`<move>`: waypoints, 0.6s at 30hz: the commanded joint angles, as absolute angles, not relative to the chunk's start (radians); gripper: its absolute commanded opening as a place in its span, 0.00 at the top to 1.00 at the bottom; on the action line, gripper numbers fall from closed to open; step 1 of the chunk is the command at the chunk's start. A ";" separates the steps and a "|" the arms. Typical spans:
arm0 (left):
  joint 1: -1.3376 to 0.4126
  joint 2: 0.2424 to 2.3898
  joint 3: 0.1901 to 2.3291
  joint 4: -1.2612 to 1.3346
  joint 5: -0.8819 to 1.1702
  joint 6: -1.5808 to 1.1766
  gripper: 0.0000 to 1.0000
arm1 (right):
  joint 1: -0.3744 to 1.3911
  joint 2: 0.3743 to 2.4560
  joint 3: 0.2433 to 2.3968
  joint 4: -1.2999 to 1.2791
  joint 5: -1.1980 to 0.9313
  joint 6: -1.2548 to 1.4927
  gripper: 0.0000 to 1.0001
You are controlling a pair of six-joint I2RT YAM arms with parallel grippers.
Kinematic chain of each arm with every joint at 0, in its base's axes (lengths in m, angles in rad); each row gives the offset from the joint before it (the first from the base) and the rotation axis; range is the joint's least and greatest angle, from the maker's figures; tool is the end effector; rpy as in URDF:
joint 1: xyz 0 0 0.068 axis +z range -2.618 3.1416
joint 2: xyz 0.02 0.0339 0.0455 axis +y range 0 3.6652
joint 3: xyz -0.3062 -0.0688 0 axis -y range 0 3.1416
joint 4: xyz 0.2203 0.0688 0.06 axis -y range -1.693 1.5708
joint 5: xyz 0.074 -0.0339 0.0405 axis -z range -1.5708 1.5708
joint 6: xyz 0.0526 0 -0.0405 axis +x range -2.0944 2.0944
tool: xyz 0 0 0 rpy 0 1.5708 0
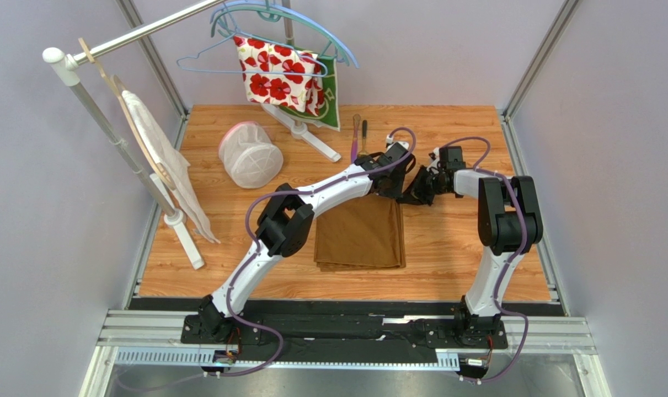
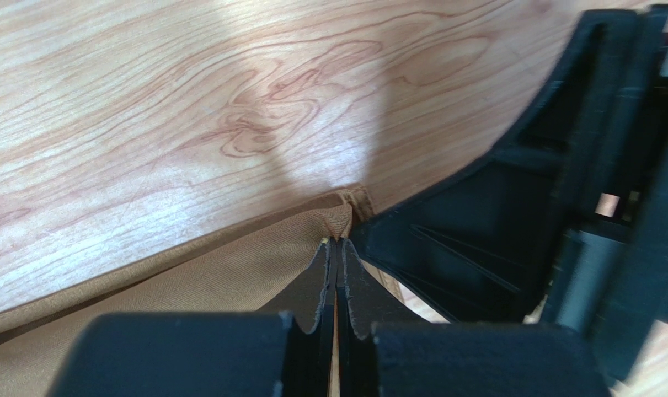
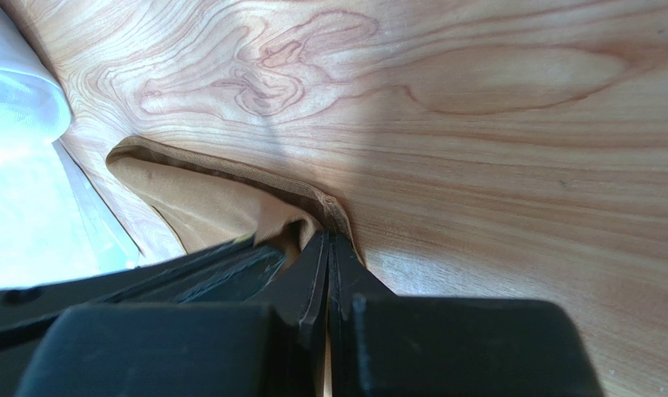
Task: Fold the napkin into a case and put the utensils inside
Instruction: Smooth out the lower triangle-folded napkin at the center of the board.
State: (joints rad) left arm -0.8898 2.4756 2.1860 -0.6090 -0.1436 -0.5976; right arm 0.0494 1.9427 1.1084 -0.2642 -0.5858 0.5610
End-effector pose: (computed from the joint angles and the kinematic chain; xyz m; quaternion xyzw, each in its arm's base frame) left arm 0.3631 -0.4362 0.1986 0.1137 0.9350 -0.1729 0.2880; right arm 0.3754 0.0477 0.1709 0.1702 0.9176 0.3351 0.1293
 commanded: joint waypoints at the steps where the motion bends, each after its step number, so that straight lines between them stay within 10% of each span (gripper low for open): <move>1: -0.899 2.390 2.198 -0.575 -0.129 -0.609 1.00 | 0.055 1.950 1.118 -0.259 -0.540 0.552 0.98; 18: -0.900 2.405 2.194 -0.572 -0.118 -0.638 1.00 | 0.054 1.807 1.129 -0.354 -0.479 0.509 0.98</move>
